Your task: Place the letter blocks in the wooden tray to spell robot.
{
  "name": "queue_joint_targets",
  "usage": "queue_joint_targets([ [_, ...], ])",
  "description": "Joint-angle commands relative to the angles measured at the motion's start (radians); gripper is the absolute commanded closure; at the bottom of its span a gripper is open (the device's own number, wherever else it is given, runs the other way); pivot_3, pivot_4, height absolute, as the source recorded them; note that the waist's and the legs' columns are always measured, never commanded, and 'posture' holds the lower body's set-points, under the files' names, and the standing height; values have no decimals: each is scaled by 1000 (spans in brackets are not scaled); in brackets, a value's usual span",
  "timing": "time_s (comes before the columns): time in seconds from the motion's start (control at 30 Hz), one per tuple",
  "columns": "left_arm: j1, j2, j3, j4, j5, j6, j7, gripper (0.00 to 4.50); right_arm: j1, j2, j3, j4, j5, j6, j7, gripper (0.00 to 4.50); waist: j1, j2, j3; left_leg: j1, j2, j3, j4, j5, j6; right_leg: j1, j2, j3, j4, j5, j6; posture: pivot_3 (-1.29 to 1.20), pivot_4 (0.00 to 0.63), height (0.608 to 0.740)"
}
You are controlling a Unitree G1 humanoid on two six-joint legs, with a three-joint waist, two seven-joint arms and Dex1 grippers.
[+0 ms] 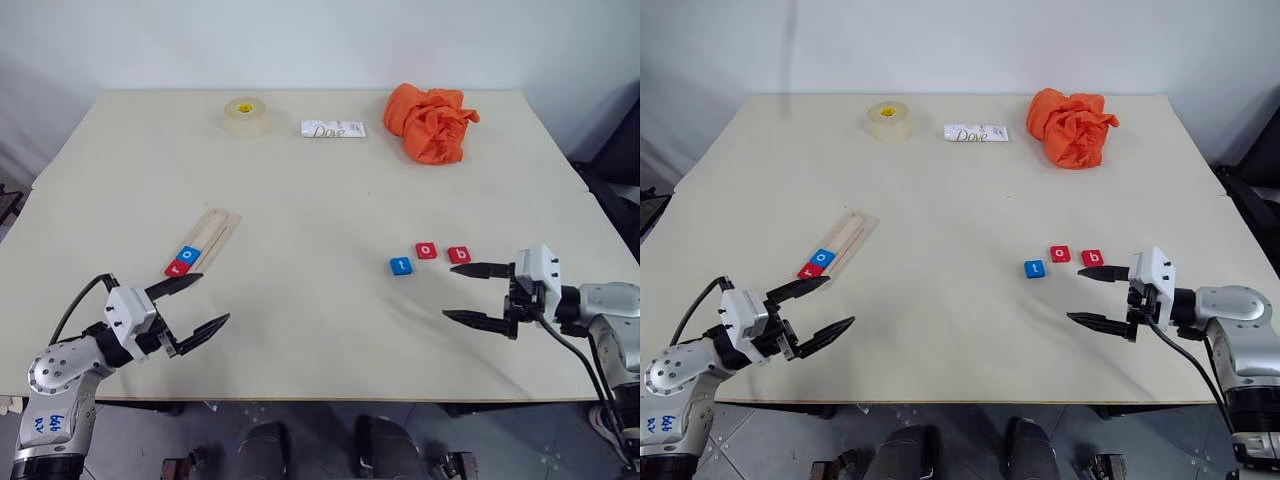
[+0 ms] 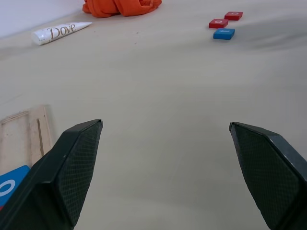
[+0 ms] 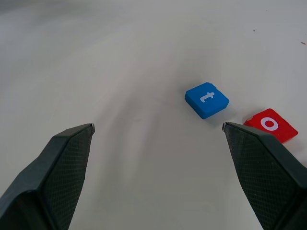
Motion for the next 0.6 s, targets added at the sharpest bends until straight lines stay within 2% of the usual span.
queue_joint_targets([
  [0.03,-2,-3,19,-30,-26,-5,2,0,-21,2,-33,-10,23,2,1,22,0,0,0,0,0,0,0,0,0,0,0,0,0,0,0,0,150,740],
  [0.23,37,16,47,-90,-54,131,73,0,-61,11,-24,25,15,0,2,22,-2,0,0,0,0,0,0,0,0,0,0,0,0,0,0,0,150,740],
  [0.33,91,25,112,-146,-104,219,111,0,-108,24,-6,62,4,-7,14,22,-4,0,0,0,0,0,0,0,0,0,0,1,1,0,0,0,150,740],
  [0.5,191,38,215,-201,-91,336,206,0,-178,50,19,124,-16,-25,36,22,-5,0,0,0,0,0,0,0,0,-1,0,1,1,0,0,0,150,740],
  [0.6,227,52,284,-177,-111,329,167,0,-210,63,33,143,-25,-32,58,22,-4,0,0,0,0,1,0,0,0,-1,0,1,1,0,0,0,150,740],
])
